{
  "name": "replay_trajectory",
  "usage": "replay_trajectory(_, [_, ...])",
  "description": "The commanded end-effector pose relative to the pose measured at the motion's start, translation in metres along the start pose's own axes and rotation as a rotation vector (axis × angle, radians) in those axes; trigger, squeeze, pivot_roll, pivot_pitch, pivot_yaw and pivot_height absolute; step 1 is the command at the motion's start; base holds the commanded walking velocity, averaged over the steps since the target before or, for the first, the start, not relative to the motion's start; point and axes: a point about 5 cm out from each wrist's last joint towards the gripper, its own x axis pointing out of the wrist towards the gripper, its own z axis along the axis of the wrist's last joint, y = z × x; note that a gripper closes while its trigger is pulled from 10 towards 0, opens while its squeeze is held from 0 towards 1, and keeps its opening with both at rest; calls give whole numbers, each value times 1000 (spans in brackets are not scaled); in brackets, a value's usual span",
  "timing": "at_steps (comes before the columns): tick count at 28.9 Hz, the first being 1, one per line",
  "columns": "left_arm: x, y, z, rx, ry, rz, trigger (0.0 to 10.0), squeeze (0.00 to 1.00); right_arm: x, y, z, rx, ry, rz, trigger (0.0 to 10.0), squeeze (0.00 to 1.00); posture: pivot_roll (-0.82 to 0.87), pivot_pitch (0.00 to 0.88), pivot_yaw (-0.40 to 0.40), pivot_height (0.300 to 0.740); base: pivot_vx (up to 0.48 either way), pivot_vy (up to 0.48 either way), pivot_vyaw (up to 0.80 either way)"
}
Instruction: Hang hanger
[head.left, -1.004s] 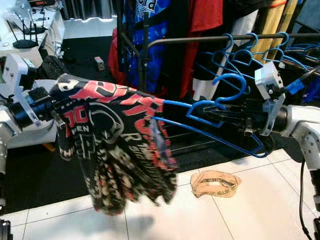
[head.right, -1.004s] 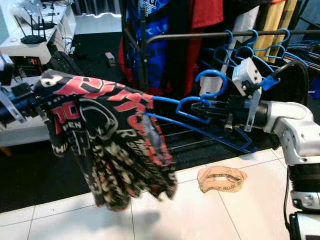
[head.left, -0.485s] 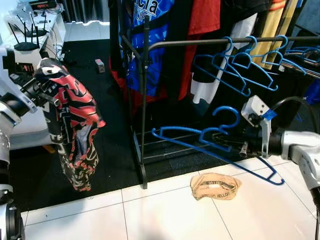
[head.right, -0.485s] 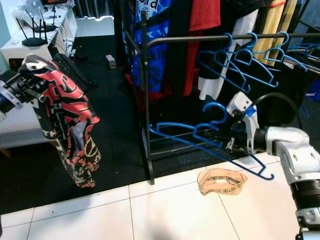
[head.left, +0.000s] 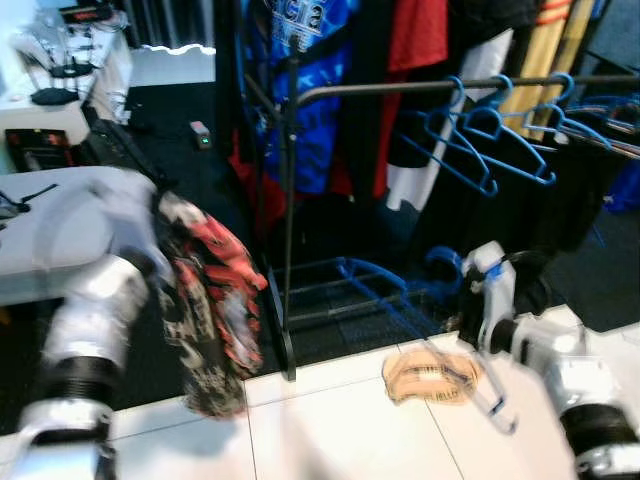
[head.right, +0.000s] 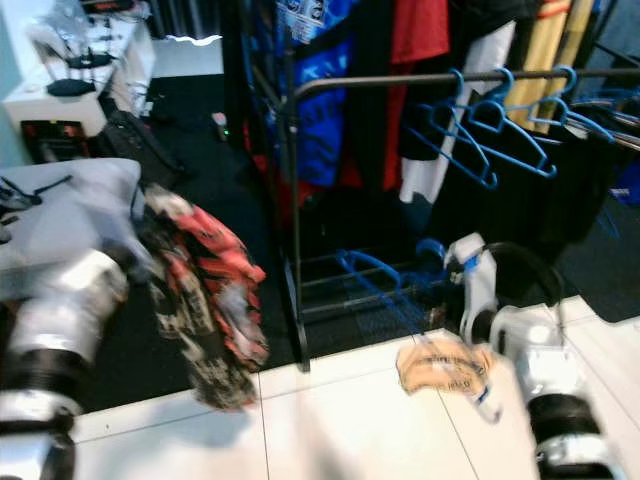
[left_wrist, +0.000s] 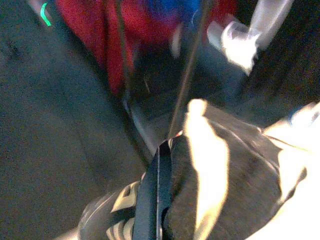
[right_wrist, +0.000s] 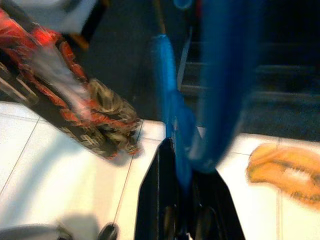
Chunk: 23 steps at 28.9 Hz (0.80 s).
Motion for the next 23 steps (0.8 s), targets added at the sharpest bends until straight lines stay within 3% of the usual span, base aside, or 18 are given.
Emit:
replay_trajectory(1, [-2, -16, -36, 10, 121, 61, 10000, 0, -1, -2, -32, 59, 51, -115, 10000, 0, 20, 20, -14, 740, 0, 0, 725])
replay_trajectory(2, [-5, -28, -51, -24, 156, 71, 10000, 0, -2, -1, -44, 85, 70, -142, 10000, 0, 10, 18, -18, 740, 0, 0, 725])
replay_trajectory(3, [-5, -28, -51, -24, 156, 71, 10000, 0, -2, -1, -44, 85, 70, -142, 10000, 0, 10, 18, -18, 740, 0, 0, 725])
replay_trajectory(5, [-10, -47, -72, -54, 196, 53, 10000, 0, -3, 1, -59, 114, 95, -176, 10000, 0, 9, 12, -22, 740, 0, 0, 725])
replay_trajectory(6, [-10, -47, -72, -54, 196, 53, 10000, 0, -3, 1, -59, 114, 95, -176, 10000, 0, 9, 12, -22, 740, 0, 0, 725])
replay_trajectory(7, [-14, -56, -88, -59, 240, 35, 10000, 0, -6, 2, -70, 121, 123, -201, 10000, 0, 13, 9, -26, 740, 0, 0, 725])
replay_trajectory(8, [-14, -56, -88, -59, 240, 35, 10000, 0, -6, 2, -70, 121, 123, -201, 10000, 0, 13, 9, -26, 740, 0, 0, 725])
replay_trajectory(9, [-18, -63, -100, -60, 278, 20, 10000, 0, -9, 2, -79, 131, 147, -223, 10000, 0, 17, 6, -28, 740, 0, 0, 725])
replay_trajectory(12, [-21, -66, -109, -55, 306, 11, 10000, 0, -11, 2, -85, 139, 164, -238, 10000, 0, 19, 2, -30, 740, 0, 0, 725])
replay_trajectory(13, [-27, -70, -123, -47, 358, 14, 10000, 0, -14, 2, -92, 142, 180, -251, 10000, 0, 19, 2, -30, 740, 0, 0, 725])
replay_trajectory(16, [-35, -72, -136, -33, 406, 21, 10000, 0, -15, 1, -96, 144, 187, -262, 10000, 0, 17, 0, -29, 740, 0, 0, 725])
replay_trajectory(19, [-55, -75, -168, -28, 547, 62, 10000, 0, -27, -10, -105, 117, 207, -306, 10000, 0, 14, 0, -33, 740, 0, 0, 725])
replay_trajectory(21, [-55, -75, -168, -28, 547, 62, 10000, 0, -27, -10, -105, 117, 207, -306, 10000, 0, 14, 0, -33, 740, 0, 0, 725])
replay_trajectory(23, [-68, -73, -183, -47, 625, 88, 10000, 0, -48, -22, -123, 113, 274, -355, 10000, 0, 16, 0, -35, 740, 0, 0, 725])
